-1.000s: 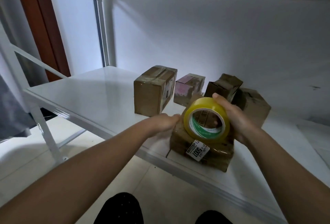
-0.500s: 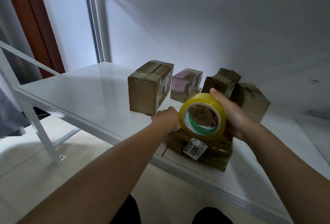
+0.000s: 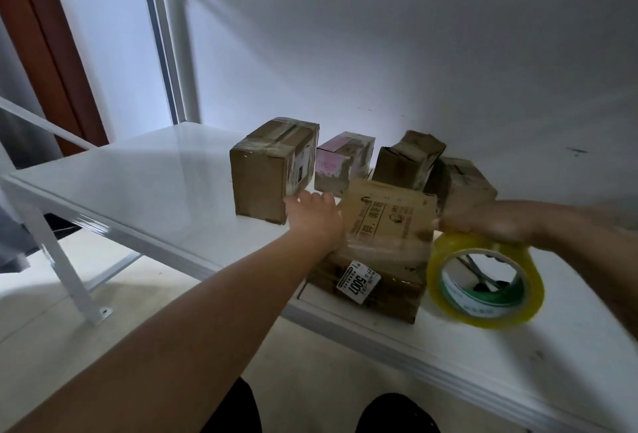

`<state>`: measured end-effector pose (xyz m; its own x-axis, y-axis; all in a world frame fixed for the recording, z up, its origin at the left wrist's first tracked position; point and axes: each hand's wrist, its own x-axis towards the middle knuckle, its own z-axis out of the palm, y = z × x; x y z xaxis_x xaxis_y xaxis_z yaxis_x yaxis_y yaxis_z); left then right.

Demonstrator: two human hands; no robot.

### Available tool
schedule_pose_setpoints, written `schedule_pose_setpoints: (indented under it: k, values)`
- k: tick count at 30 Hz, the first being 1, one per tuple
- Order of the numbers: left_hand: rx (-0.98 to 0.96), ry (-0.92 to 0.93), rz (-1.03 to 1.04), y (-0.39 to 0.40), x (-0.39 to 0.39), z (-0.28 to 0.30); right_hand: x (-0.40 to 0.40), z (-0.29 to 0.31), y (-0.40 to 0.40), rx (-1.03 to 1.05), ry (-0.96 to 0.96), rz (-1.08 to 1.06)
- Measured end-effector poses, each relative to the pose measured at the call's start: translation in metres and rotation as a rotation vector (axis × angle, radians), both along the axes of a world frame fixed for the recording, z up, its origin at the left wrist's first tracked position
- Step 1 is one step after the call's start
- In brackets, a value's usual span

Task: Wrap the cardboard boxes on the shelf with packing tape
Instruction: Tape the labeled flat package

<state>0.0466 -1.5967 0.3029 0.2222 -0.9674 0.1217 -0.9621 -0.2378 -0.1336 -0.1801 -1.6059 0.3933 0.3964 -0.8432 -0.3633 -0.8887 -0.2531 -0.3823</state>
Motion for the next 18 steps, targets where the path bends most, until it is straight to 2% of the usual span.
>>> schedule_pose_setpoints:
  k: [4,10,12,15,18]
  values:
    - [-0.04,-0.177,-0.11,0.0,-0.009,0.004,-0.006,-0.022,-0.001,-0.017,0.04,-0.051]
    - [-0.059,-0.358,-0.397,-0.005,-0.038,0.003,-0.006,-0.033,-0.001,-0.038,0.013,-0.087]
    - [-0.063,-0.317,-0.466,-0.004,-0.052,0.004,-0.006,-0.039,-0.001,-0.045,0.008,-0.119]
    - [-0.102,-0.149,-0.591,0.002,-0.081,0.001,-0.005,-0.043,0.0,-0.053,-0.017,-0.162]
    - [-0.186,-0.121,-0.591,0.006,-0.096,-0.005,-0.004,-0.045,-0.001,-0.076,-0.029,-0.176]
